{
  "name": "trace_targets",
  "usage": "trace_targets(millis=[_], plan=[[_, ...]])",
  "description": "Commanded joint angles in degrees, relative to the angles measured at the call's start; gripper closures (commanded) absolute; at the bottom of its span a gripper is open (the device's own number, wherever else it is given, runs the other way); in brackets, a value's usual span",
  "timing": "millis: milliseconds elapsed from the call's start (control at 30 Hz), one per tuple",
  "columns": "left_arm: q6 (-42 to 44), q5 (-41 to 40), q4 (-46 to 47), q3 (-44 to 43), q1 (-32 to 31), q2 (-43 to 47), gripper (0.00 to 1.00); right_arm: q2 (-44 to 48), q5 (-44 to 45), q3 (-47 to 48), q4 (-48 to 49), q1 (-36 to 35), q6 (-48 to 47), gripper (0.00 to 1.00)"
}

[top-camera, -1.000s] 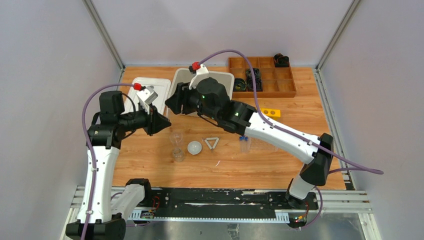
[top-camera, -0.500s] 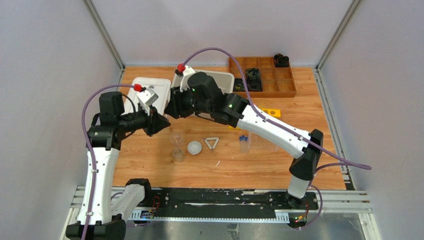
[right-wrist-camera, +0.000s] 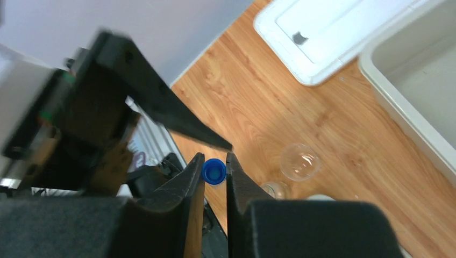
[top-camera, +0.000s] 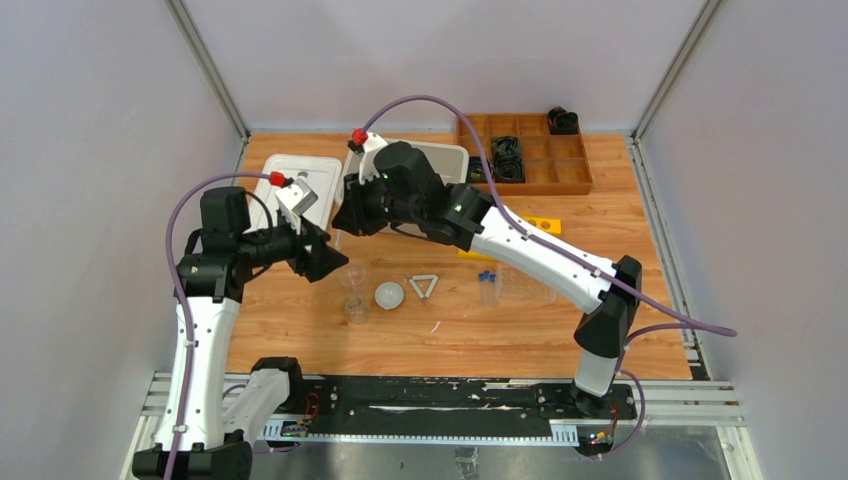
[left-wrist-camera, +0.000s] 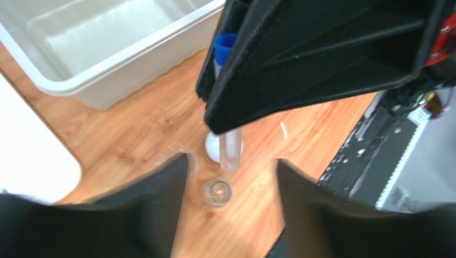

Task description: Organize the chemistry lab equipment

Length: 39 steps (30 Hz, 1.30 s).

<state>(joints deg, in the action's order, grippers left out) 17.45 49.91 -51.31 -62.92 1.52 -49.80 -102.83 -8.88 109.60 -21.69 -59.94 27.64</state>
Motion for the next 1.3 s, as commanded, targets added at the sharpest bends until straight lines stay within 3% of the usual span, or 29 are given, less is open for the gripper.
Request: trace_targets(millis=[0,67,400,633,800,1267], plan=[[0.0,-0.2,0.6,0.3,0.0,0.8,0.06,5.1,3.8,-5.1,-0.8,1.9,-3.4,1.00],[-0.1,-0.9,0.7,0.2,0.0,0.8,0.00,8.6,7.6,-9.6,-0.6,2.5,-5.2,1.00],[-1.4,-3.7,0.6,-0.8,0.0,-0.2,0.00,34.5,36.9,-46.3,3.3,8.0,-10.9,1.00],[-1.5,-3.8,0.6,-0.8,0.0,-0.8,0.00,46.0,45.8,-66.4,11.0,13.9,-9.2,1.00],[-1.5,-4.2,0.6,-0.7,0.0,-0.8,0.00,46.9,47.6,-72.2,16.2,15.3,-8.4,1.00],[-1.2,-5.1,0.6,-0.6,0.0,-0.3,0.00,39.5,41.4,-74.4,24.2,18.1,-6.5,1.00]])
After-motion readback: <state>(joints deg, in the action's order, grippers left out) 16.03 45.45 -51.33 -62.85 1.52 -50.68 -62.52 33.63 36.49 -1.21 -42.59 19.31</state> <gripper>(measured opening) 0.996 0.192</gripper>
